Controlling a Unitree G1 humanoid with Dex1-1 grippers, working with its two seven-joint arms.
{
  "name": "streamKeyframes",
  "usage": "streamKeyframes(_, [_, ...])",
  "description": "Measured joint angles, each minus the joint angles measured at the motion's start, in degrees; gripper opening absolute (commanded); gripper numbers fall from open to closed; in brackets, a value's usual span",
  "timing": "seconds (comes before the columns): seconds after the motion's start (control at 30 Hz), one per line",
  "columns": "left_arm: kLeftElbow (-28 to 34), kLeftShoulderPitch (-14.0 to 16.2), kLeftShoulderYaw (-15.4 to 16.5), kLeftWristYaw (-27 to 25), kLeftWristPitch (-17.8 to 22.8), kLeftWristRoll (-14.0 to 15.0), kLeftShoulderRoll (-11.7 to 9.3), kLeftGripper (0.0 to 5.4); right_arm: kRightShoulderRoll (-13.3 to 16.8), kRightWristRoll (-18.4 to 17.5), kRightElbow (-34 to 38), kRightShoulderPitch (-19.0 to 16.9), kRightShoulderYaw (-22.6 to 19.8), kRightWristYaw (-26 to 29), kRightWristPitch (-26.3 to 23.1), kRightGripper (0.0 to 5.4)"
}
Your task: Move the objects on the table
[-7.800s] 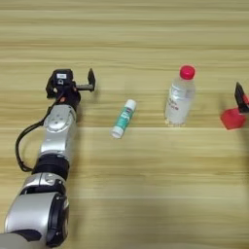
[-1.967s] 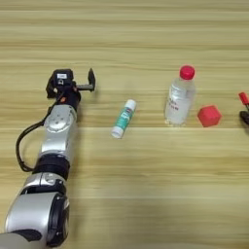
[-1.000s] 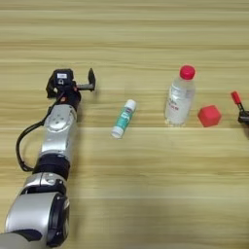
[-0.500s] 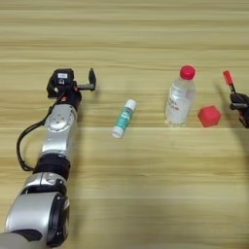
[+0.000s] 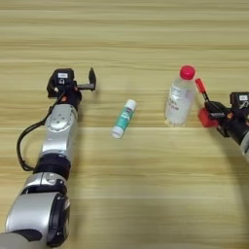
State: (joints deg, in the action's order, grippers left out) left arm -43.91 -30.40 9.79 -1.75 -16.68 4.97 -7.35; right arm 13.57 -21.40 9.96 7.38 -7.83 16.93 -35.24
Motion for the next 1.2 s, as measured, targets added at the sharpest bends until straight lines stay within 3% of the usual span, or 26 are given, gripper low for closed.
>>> streamKeyframes(0.63, [0.02, 0.0, -0.04, 0.23, 0.0, 0.0, 0.04, 5.4, -0.01, -0.08, 0.44, -0.94, 2.5, 1.2, -0.65, 0.46])
streamKeyframes(0.67, [0.02, 0.0, -0.05, 0.23, 0.0, 0.0, 0.04, 5.4, 0.11, -0.09, 0.44, -0.94, 2.69, 1.47, -0.76, 0.74])
streamKeyframes(1.2, [0.55, 0.0, -0.54, 0.37, 0.0, 0.0, 0.06, 5.4, 0.28, -0.15, 0.31, -1.01, 2.95, 2.34, -1.68, 2.46])
